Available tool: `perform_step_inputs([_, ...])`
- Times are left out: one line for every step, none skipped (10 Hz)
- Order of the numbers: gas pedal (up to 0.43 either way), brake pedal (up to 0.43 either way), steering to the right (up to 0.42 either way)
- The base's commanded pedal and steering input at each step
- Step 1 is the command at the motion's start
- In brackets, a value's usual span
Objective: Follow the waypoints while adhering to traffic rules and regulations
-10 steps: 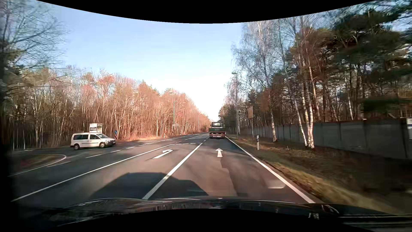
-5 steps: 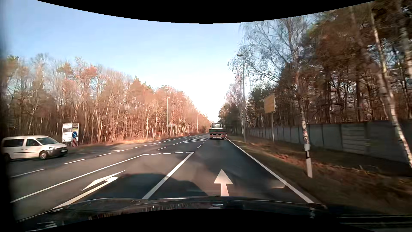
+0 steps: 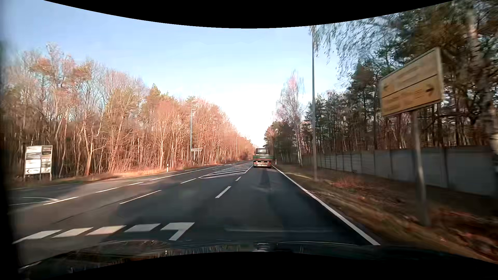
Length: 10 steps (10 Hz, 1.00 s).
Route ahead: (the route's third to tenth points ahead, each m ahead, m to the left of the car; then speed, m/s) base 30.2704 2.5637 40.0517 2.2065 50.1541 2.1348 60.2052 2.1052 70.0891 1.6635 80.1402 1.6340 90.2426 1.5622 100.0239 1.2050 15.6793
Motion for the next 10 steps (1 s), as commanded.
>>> perform_step_inputs([0.13,0.0,-0.001])
perform_step_inputs([0.13,0.0,-0.001])
perform_step_inputs([0.13,0.0,-0.001])
perform_step_inputs([0.138,0.0,-0.001])
perform_step_inputs([0.138,0.0,-0.001])
perform_step_inputs([0.138,0.0,-0.001])
perform_step_inputs([0.138,0.0,-0.001])
perform_step_inputs([0.138,0.0,-0.001])
perform_step_inputs([0.138,0.0,-0.001])
perform_step_inputs([0.138,0.0,-0.001])
